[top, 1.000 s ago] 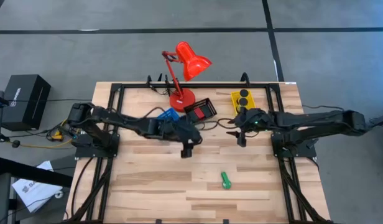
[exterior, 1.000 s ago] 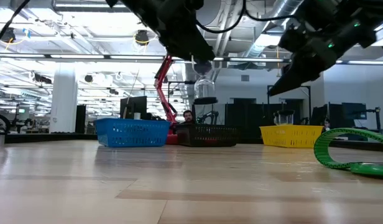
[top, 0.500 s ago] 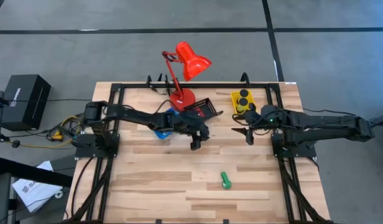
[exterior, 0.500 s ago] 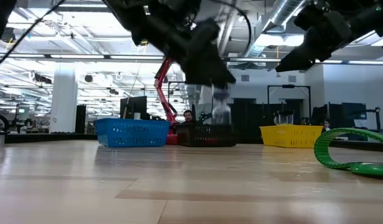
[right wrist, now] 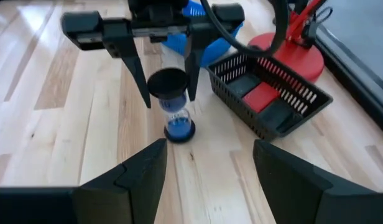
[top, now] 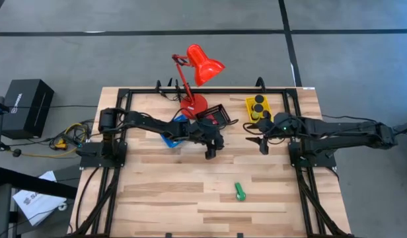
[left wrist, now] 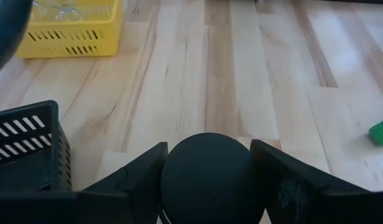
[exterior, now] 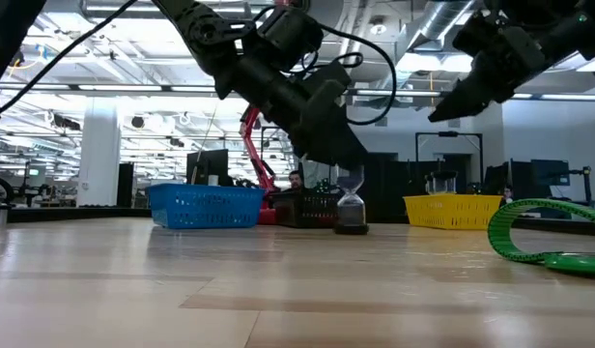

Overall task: Pick & Place Office items
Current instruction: Put the blue hourglass into the yellow bin

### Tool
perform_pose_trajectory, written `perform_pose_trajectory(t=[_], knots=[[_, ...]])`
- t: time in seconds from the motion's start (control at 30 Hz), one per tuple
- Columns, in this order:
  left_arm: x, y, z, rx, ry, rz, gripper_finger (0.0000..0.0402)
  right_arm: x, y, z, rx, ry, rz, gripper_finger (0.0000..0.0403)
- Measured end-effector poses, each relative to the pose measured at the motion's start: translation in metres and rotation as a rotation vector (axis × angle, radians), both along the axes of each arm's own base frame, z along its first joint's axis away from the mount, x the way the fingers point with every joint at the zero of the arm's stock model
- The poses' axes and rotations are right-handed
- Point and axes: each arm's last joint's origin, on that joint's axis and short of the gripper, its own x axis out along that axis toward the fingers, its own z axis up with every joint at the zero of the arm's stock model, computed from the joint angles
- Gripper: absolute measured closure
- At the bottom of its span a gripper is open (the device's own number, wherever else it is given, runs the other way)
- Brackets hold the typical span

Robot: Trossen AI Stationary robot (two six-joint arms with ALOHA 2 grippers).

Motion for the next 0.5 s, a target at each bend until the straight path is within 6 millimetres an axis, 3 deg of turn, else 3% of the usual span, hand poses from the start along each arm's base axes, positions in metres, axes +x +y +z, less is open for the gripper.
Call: perform_pose_trajectory(t=[0.37,0.5], knots=[[0.0,0.0,0.0,0.004,-0.002,-0.002,0.013,0.007,-0.001,-0.008,0.022,0.052,-0.009,0.0172],[-0.001,0.0,0.01,0.011,-0.032,-0.005,0.0114,0.01,-0.001,-0.012,0.024,0.071,-0.009,0.0172]])
